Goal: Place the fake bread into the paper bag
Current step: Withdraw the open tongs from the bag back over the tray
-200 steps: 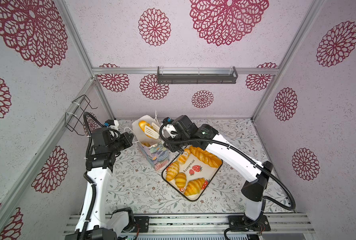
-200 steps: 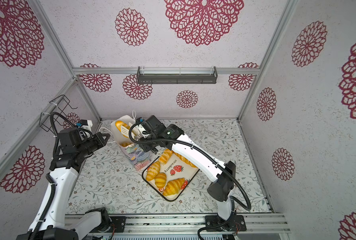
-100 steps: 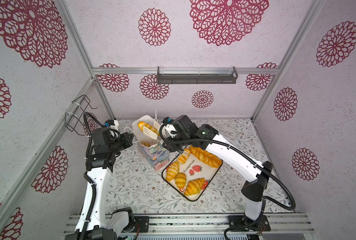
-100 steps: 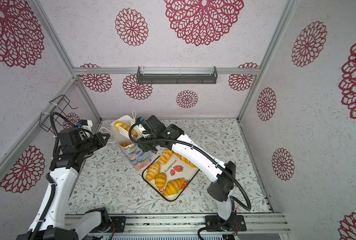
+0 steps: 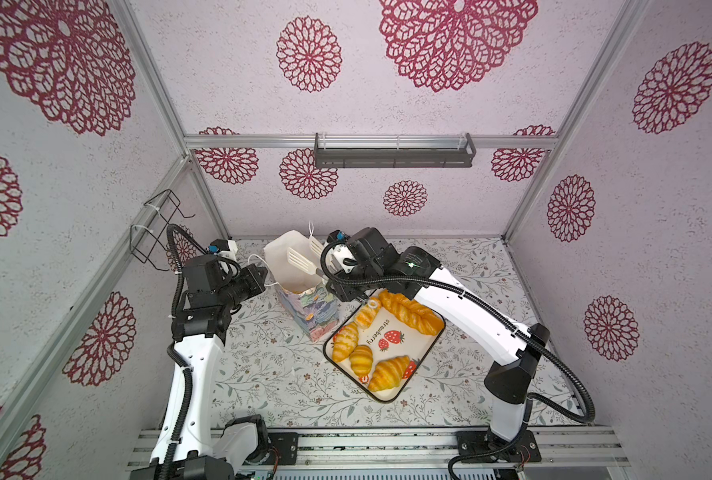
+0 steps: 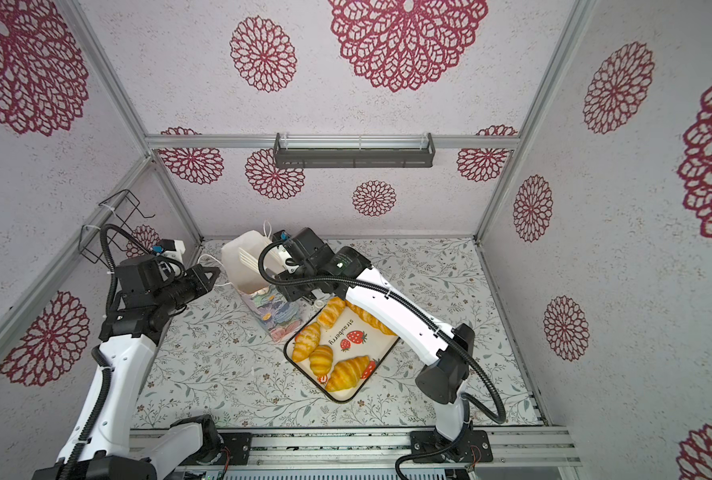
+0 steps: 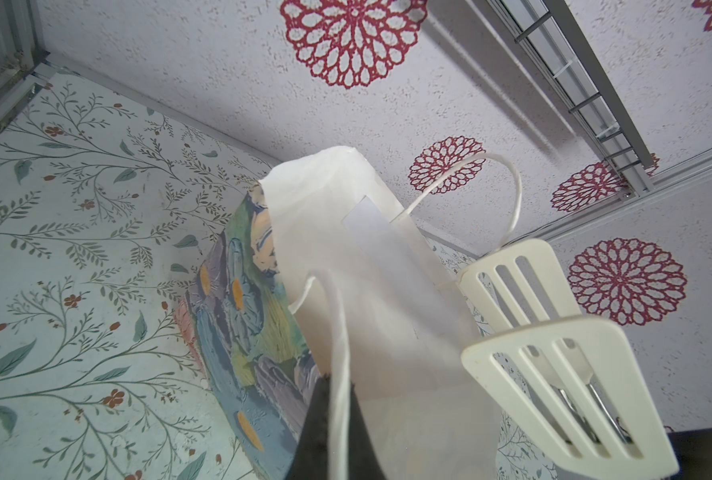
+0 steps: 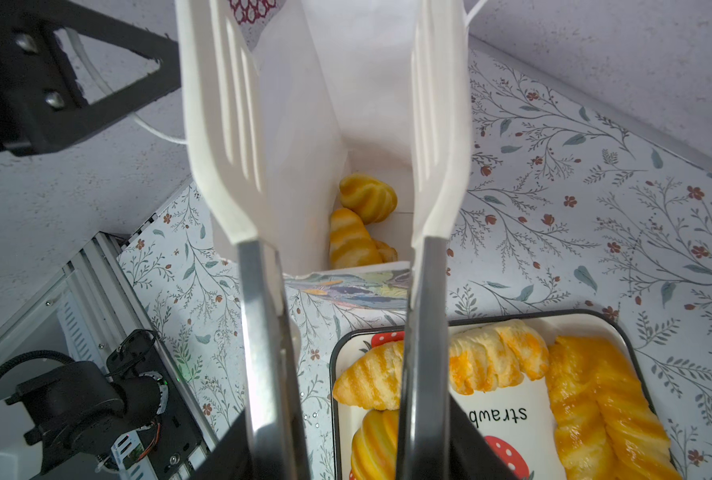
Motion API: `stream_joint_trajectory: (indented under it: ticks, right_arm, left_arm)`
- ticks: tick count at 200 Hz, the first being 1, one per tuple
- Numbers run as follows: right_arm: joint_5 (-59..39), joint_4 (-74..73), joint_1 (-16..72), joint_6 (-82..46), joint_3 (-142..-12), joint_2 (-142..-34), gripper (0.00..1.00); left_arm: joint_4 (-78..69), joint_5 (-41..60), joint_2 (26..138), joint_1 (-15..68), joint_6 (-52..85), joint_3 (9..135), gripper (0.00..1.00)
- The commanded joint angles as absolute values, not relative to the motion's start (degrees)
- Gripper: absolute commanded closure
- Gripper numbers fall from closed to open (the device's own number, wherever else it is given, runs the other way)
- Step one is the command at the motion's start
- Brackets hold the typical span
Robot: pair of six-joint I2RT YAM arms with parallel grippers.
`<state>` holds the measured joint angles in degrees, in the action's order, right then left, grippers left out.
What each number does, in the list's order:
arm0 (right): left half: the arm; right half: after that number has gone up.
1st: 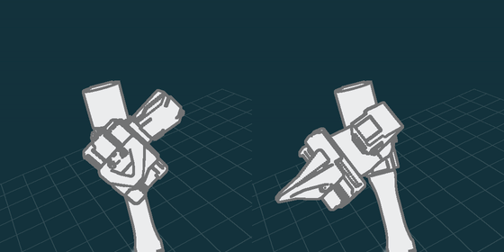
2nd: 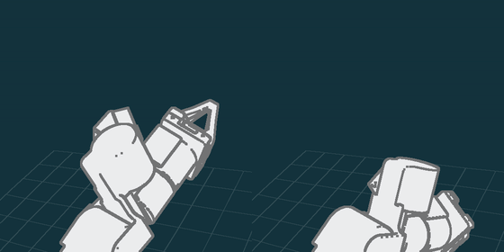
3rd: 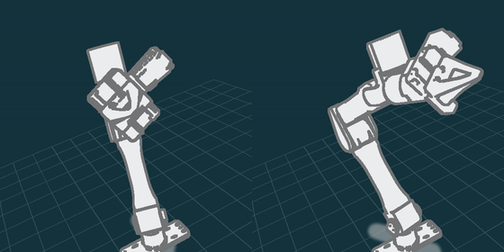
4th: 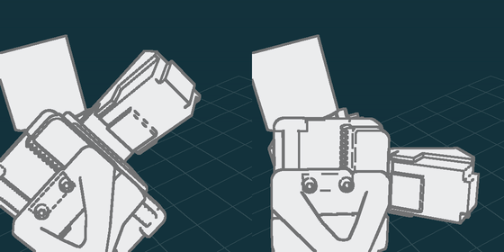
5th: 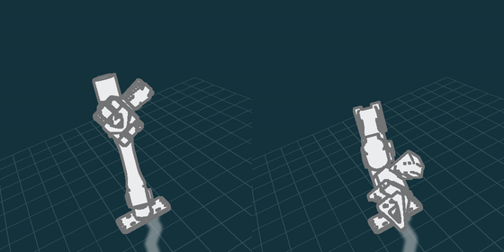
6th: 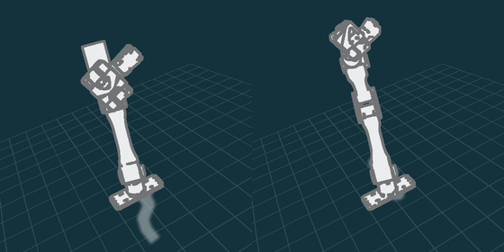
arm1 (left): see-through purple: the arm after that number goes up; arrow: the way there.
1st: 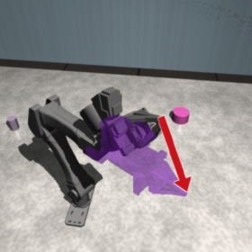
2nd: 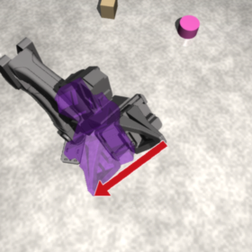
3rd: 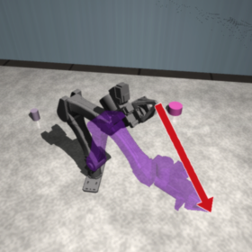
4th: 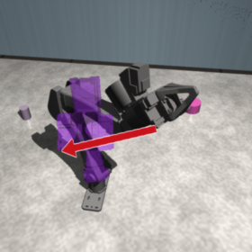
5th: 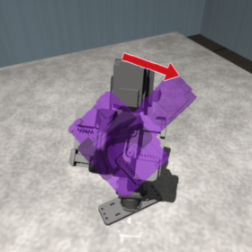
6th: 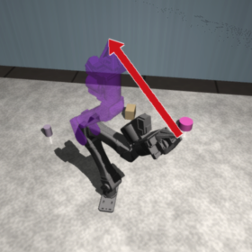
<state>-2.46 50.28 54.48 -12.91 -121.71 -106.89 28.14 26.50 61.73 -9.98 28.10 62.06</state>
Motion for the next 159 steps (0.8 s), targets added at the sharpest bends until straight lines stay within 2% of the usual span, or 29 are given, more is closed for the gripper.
stream_joint_trajectory:
  ticks: [1, 83, 159]
  right_arm:
    - [-0.1, 49.3, 54.6, -12.1, -123.1, -100.8, 0.48]
    - [5.6, 47.7, 54.0, -14.7, -111.0, -90.4, 0.48]
    - [6.8, 47.4, 48.7, -21.2, -97.5, -81.0, 0.48]
  left_arm:
    - [27.1, 26.9, 61.0, -9.6, 28.0, 62.1, 1.0]
    - [27.1, 26.6, 60.8, -9.2, 27.9, 62.1, 0.99]
    - [27.1, 26.6, 60.8, -9.2, 27.9, 62.1, 0.99]
